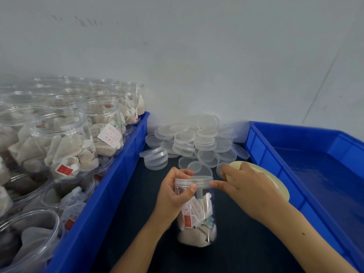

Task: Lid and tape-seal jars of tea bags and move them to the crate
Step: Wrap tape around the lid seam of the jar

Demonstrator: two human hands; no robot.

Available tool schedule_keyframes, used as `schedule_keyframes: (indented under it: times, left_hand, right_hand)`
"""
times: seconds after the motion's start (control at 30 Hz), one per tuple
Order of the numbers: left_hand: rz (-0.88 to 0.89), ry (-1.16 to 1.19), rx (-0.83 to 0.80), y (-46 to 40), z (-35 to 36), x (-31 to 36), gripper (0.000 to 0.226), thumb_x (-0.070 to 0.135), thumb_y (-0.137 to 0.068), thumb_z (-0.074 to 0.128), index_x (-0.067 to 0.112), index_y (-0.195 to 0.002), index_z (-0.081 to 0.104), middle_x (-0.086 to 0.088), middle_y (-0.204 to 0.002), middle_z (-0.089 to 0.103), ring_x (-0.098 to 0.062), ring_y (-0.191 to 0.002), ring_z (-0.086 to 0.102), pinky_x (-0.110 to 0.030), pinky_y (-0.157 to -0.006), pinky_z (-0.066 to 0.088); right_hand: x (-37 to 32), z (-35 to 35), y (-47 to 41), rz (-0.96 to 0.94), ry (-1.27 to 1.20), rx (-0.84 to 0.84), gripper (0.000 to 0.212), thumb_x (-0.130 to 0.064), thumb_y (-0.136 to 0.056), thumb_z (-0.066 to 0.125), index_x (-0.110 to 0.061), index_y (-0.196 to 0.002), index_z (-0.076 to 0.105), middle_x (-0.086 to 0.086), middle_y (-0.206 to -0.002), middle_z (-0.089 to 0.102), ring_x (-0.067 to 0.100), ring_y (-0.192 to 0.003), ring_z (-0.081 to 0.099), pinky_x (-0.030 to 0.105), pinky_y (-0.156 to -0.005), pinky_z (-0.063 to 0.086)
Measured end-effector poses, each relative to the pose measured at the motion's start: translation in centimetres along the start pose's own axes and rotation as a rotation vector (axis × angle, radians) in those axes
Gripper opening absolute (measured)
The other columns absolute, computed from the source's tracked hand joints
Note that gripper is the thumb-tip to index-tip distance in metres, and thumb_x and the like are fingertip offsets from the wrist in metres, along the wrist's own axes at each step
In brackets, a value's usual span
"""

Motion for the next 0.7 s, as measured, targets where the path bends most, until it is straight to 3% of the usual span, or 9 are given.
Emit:
schedule_keyframes:
  times: [0.07, 0.17, 0.37, 0.5, 0.6, 0.7]
  left_hand:
    - [-0.002, 0.006, -0.002, 0.0, -0.1, -0.1, 0.046, 0.034, -0.059, 0.075, 0.006, -0.088, 0.054, -0.006, -0.107, 0.064, -0.017, -0.100, 0.066, -0.028, -0.078, 0.056]
    - [0.009, 0.025, -0.022, -0.2, -0.1, -0.2, 0.044, 0.032, -0.062, 0.075, 0.005, -0.089, 0.054, -0.007, -0.108, 0.064, -0.015, -0.095, 0.067, -0.027, -0.075, 0.056]
    - [-0.024, 0.100, -0.065, -0.5, -0.4, -0.8, 0.040, 0.031, -0.065, 0.072, 0.006, -0.090, 0.053, -0.007, -0.113, 0.062, -0.019, -0.098, 0.066, -0.028, -0.076, 0.055]
    - [-0.028, 0.104, -0.043, -0.4, -0.8, -1.1, 0.035, 0.033, -0.066, 0.071, 0.010, -0.088, 0.056, 0.002, -0.110, 0.066, -0.020, -0.099, 0.066, -0.030, -0.076, 0.055]
    - [-0.019, 0.098, -0.030, -0.3, -1.0, -1.0, 0.033, 0.034, -0.064, 0.073, 0.014, -0.086, 0.058, 0.007, -0.108, 0.066, -0.020, -0.099, 0.065, -0.030, -0.076, 0.055]
    - [-0.021, 0.073, -0.060, -0.2, -0.7, -1.0, 0.035, 0.034, -0.065, 0.073, 0.012, -0.088, 0.056, 0.007, -0.109, 0.066, -0.021, -0.101, 0.065, -0.032, -0.079, 0.056]
  right_hand:
    - [0.1, 0.6, -0.5, -0.014, 0.006, -0.043, 0.060, -0.072, -0.079, 0.011, -0.029, -0.104, 0.044, -0.008, -0.091, 0.047, 0.008, -0.078, 0.048, 0.023, -0.066, 0.049]
    - [0.7, 1.6, -0.7, 0.030, -0.079, -0.109, 0.048, -0.073, -0.083, 0.024, -0.030, -0.094, 0.043, -0.007, -0.089, 0.052, 0.008, -0.074, 0.050, 0.023, -0.065, 0.044]
    - [0.3, 3.0, -1.5, 0.028, -0.279, -0.152, 0.059, -0.081, -0.070, 0.020, -0.032, -0.084, 0.048, -0.008, -0.081, 0.053, 0.005, -0.071, 0.049, 0.025, -0.067, 0.046]
    - [-0.3, 3.7, -1.4, 0.028, -0.295, -0.175, 0.045, -0.074, -0.082, 0.023, -0.035, -0.083, 0.044, -0.009, -0.081, 0.049, 0.004, -0.069, 0.045, 0.025, -0.065, 0.041]
    - [-1.4, 3.2, -0.8, -0.052, -0.202, -0.226, 0.045, -0.059, -0.094, 0.020, -0.026, -0.101, 0.050, -0.013, -0.075, 0.042, 0.004, -0.070, 0.041, 0.034, -0.075, 0.051]
    - [-0.8, 3.0, -0.6, -0.004, -0.256, -0.273, 0.038, -0.053, -0.100, 0.029, -0.025, -0.097, 0.054, -0.010, -0.073, 0.047, 0.005, -0.066, 0.044, 0.027, -0.067, 0.045]
Point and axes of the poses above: each hand's wrist, its own y-axis away from the middle knuckle, its own z-axis out of the palm, x = y × z, the point moved 10 cm from there along -y, towards the middle knuckle
